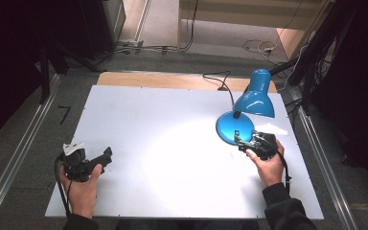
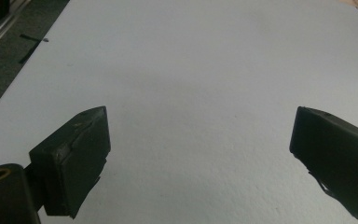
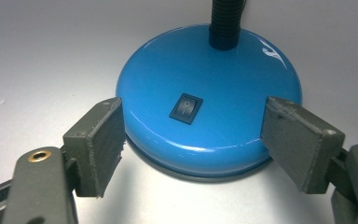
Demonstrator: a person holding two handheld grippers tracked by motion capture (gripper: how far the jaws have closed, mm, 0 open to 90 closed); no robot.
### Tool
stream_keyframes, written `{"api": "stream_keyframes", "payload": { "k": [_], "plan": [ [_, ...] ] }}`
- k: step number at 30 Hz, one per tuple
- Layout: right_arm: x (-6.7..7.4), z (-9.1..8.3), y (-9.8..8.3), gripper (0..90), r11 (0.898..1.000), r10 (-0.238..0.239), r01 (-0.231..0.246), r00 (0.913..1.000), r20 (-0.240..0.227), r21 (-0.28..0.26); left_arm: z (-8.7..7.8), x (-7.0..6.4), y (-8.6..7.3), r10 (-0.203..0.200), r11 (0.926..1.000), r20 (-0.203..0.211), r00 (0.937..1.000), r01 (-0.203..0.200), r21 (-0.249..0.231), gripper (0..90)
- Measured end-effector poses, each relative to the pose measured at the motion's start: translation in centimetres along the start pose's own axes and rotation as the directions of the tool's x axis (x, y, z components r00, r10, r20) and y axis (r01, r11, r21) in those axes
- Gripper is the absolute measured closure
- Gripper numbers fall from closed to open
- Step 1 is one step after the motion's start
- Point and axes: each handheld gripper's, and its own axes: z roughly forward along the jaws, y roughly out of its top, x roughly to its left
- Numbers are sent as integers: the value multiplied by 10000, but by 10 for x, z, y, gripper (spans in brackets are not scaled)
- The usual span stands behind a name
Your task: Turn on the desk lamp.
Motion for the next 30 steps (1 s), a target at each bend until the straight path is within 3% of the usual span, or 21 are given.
{"api": "stream_keyframes", "payload": {
  "k": [30],
  "plan": [
    [-13, -17, -8, 204, 9999, 120, -120, 9999, -21, 84, 0, 0, 0, 0, 10000, 26, 10000, 0, 0, 56]
  ]
}}
